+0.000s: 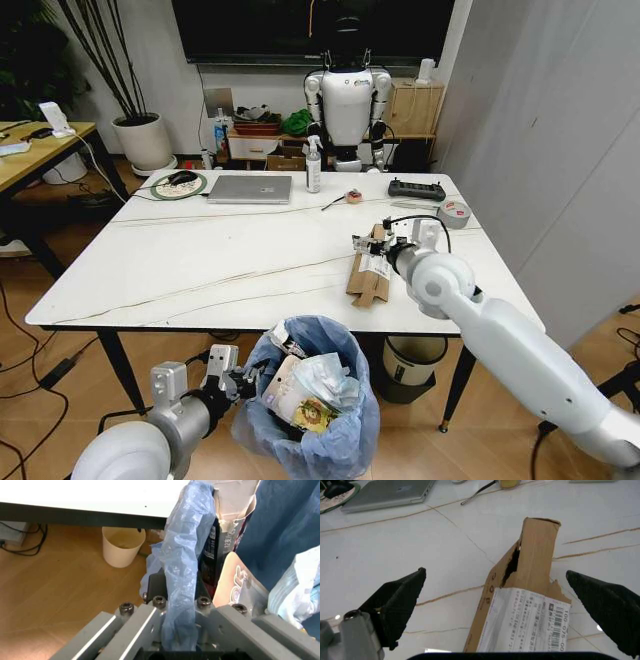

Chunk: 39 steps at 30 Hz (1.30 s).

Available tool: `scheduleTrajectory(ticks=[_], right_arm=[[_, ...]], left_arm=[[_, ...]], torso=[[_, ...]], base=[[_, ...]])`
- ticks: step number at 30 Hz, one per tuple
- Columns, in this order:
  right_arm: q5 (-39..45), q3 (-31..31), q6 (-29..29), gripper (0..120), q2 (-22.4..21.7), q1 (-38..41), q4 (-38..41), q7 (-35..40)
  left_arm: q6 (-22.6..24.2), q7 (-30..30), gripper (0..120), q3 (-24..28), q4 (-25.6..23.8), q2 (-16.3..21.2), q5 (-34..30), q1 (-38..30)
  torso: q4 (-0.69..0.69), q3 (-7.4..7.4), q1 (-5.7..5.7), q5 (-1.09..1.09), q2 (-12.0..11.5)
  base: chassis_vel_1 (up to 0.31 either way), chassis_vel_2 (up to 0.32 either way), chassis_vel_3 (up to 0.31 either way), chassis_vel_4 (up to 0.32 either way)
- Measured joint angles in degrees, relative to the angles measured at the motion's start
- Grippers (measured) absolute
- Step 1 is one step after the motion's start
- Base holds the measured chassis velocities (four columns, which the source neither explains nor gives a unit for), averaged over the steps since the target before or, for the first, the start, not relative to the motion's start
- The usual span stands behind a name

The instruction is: Pick up the trash bin and place the trash from the table into it.

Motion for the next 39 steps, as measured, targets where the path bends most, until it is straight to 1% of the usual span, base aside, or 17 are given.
scheduleTrajectory(ticks=[6,9,20,22,24,25,28,30,31,32,35,36,39], right_arm=[[1.33,0.32,-1.2,100,3.86,3.04,-5.7,0.73],[1.87,0.61,-1.74,100,4.99,4.29,-8.28,0.75],[2.63,1.15,-2.8,100,6.92,5.6,-13.52,0.54],[2.61,1.29,-2.64,94,7.11,5.69,-14.47,-0.01],[2.61,1.29,-2.64,94,7.11,5.69,-14.47,-0.01],[2.57,1.31,-2.55,86,7.18,5.72,-14.77,-0.21],[2.37,1.31,-2.32,75,7.23,5.78,-14.93,-0.29],[2.24,1.3,-2.26,65,7.16,5.8,-15.02,-0.39],[2.12,1.27,-2.24,62,7.06,5.8,-15.06,-0.46],[2.12,1.27,-2.24,62,7.06,5.8,-15.06,-0.46],[1.74,1.18,-2.23,50,6.88,5.8,-15.25,-0.63],[1.62,1.14,-2.22,43,6.86,5.77,-15.36,-0.69],[1.4,1.05,-2.19,32,6.86,5.73,-15.49,-0.79]], left_arm=[[-0.09,0.06,0,-1.23,-0.38,-0.17,0.38,1.33],[-0.12,0.12,0,-2.01,-0.57,-0.06,0.47,2.03],[-0.19,0.13,0,-2.06,-0.67,-0.37,0.74,2.25],[-0.2,0.13,0,-2.05,-0.66,-0.44,0.76,2.26],[-0.2,0.13,0,-2.05,-0.66,-0.44,0.76,2.26],[-0.21,0.13,0,-1.95,-0.66,-0.49,0.78,2.25],[-0.22,0.13,0,-1.83,-0.59,-0.54,0.81,2.19],[-0.24,0.13,0,-1.79,-0.49,-0.55,0.87,2.16],[-0.24,0.13,0,-1.77,-0.45,-0.57,0.9,2.15],[-0.24,0.13,0,-1.77,-0.45,-0.57,0.9,2.15],[-0.26,0.13,0,-1.66,-0.36,-0.68,0.97,2.12],[-0.27,0.13,0,-1.6,-0.29,-0.7,1.0,2.08],[-0.27,0.13,0,-1.52,-0.2,-0.72,1.04,1.97]], torso=[[0.01,0.0,0.0,0.01,0.0],[0.01,0.0,0.0,0.0,0.0],[0.0,0.0,0.0,0.02,0.0],[0.0,0.0,0.0,0.02,0.0],[0.0,0.0,0.0,0.02,0.0],[0.0,0.0,0.0,0.02,0.0],[0.0,0.0,0.0,0.02,0.0],[0.0,0.0,0.0,0.02,0.0],[0.0,0.0,0.0,0.02,0.0],[0.0,0.0,0.0,0.02,0.0],[0.0,0.0,0.0,0.02,0.0],[0.0,0.0,0.0,0.02,0.0],[0.0,0.0,0.0,0.02,0.0]], base=[[0.0,0.0,0.0,0.0],[0.0,0.0,0.0,0.0],[0.0,0.0,0.0,0.0],[0.0,0.0,0.0,0.0],[0.0,0.0,0.0,0.0],[0.0,0.0,0.0,0.0],[0.0,0.0,0.0,0.0],[0.0,0.0,0.0,0.0],[0.0,0.0,0.0,0.0],[0.0,0.0,0.0,0.0],[0.0,0.0,0.0,0.0],[0.0,0.0,0.0,0.0],[0.0,0.0,0.0,0.0]])
